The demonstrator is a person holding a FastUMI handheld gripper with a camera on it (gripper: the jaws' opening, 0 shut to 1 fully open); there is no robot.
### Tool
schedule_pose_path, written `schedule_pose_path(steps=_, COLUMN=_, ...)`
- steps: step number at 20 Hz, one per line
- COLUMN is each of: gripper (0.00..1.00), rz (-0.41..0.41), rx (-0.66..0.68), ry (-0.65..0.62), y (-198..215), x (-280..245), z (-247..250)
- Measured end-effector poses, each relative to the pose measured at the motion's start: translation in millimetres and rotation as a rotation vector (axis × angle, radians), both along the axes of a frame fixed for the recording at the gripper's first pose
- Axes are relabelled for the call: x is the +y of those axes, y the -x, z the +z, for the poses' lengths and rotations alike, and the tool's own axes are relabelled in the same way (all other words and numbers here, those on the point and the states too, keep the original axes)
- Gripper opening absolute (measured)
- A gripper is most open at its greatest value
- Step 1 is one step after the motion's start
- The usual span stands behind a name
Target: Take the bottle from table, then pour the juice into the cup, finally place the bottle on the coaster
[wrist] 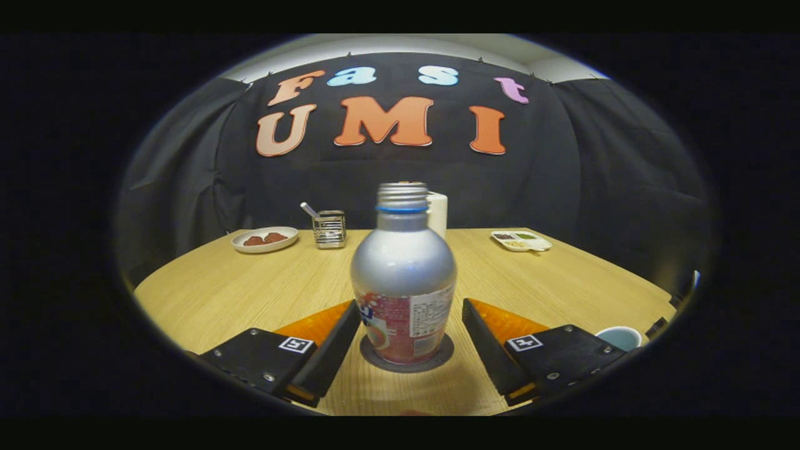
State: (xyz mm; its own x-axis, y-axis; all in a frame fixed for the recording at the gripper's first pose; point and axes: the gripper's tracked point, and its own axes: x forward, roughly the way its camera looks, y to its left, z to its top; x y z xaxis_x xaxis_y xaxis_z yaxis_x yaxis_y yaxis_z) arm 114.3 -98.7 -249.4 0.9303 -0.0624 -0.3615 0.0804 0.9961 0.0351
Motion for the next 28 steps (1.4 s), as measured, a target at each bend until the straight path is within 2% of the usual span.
schedule_pose_path(steps=9, gripper=0.97, rz=0.019, rx=-0.121, ry=0.056, y=46.4, x=20.9, z=68.1)
schedule_pose_path(steps=19, gripper=0.97, rz=0.078, rx=-0.303, ry=0.065, y=112.2, x=90.1, z=184.9)
schedule_pose_path(steps=25, gripper=0.97, rz=0.109, rx=-0.360, ry=0.109, y=142.2, x=131.0, z=227.1)
schedule_pose_path(steps=28, gripper=0.97, rz=0.125, rx=-0.389, ry=0.079, y=152.0, x=143.8, z=243.7)
